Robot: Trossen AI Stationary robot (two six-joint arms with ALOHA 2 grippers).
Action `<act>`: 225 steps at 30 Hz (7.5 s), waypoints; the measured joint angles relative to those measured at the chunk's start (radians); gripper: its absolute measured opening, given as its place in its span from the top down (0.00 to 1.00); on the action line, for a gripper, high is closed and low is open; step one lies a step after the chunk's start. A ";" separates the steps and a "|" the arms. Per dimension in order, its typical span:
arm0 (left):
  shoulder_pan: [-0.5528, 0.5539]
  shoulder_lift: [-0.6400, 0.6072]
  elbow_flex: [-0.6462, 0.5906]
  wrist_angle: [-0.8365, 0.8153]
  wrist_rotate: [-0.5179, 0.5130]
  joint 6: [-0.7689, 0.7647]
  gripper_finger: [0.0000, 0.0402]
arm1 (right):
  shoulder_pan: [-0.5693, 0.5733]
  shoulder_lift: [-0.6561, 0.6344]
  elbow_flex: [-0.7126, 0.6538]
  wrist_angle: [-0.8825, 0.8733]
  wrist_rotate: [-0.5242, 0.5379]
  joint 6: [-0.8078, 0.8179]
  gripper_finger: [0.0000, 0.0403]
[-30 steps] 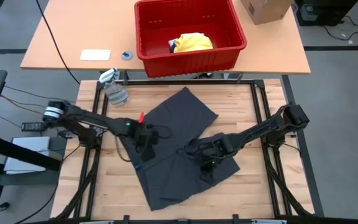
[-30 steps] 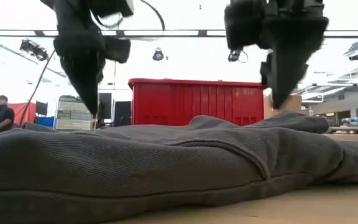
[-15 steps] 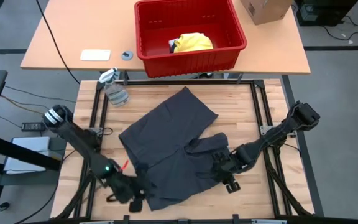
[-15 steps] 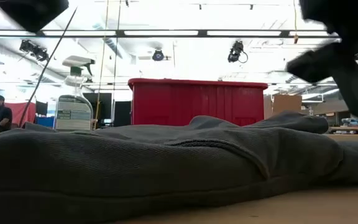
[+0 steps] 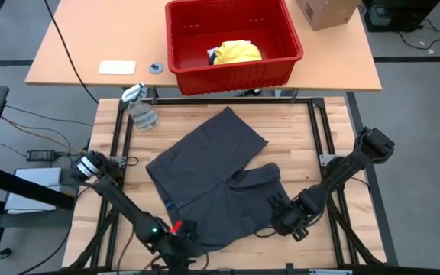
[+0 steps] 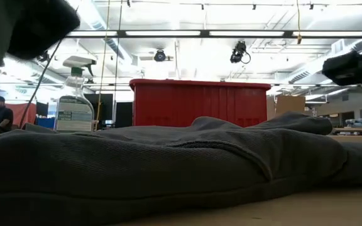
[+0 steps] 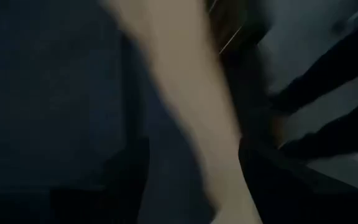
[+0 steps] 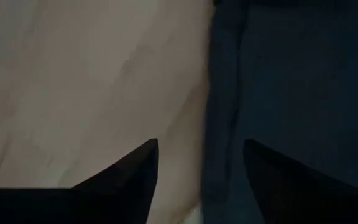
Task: Fold Laundry from Bin
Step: Fold the black short
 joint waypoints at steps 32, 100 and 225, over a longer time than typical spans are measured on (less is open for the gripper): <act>0.008 -0.323 0.022 -0.269 0.200 -0.610 0.98 | -0.030 -0.184 0.191 -0.077 -0.049 0.319 0.97; -0.002 -0.349 -0.171 0.247 0.043 -0.745 0.97 | -0.441 -0.408 0.279 -0.388 -0.529 0.086 0.97; 0.233 -0.544 -0.489 -0.392 -0.037 -0.899 1.00 | -1.036 0.063 -0.109 0.364 -0.570 0.071 0.97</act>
